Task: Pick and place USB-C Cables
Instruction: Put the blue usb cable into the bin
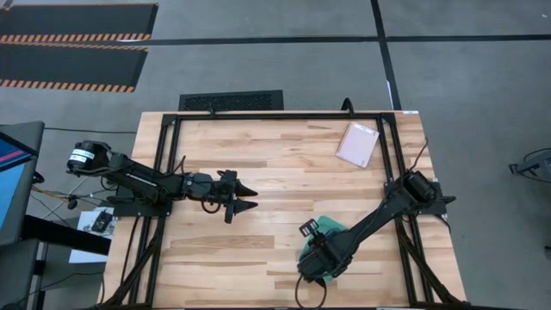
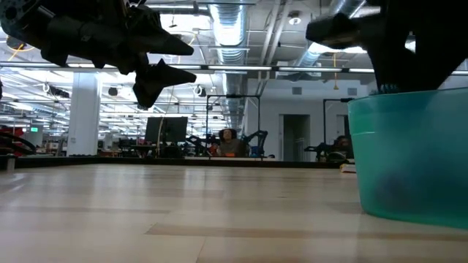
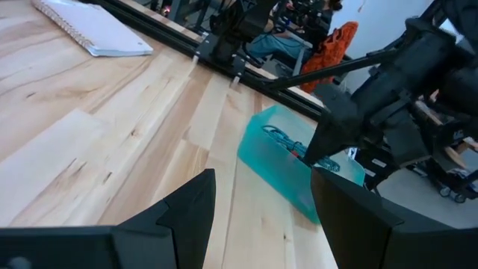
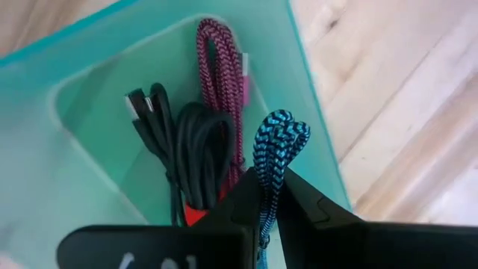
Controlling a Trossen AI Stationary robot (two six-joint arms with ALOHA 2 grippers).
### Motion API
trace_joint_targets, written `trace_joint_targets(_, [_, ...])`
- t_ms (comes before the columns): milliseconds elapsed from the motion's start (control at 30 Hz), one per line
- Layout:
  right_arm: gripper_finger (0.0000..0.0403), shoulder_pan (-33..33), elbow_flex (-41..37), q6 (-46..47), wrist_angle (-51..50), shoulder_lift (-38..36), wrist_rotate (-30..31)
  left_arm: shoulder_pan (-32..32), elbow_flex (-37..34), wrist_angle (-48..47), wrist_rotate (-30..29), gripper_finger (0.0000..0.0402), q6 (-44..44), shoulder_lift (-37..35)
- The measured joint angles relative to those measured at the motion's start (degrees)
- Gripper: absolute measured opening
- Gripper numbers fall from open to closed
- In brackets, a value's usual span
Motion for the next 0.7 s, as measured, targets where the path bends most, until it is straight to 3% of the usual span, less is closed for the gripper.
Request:
trace_joint_targets(400, [0.0054,-0.1,-0.7,1.1,1.3,2.8,-0.6,0.0,0.0,-0.2,0.0,0.0208,-0.1,0.0])
trace_joint_targets(700, [0.0095,-0.8,-2.1,5.1,4.0,2.6,-1.4,0.0,0.0,-0.1,0.0,0.0208,0.8,0.0])
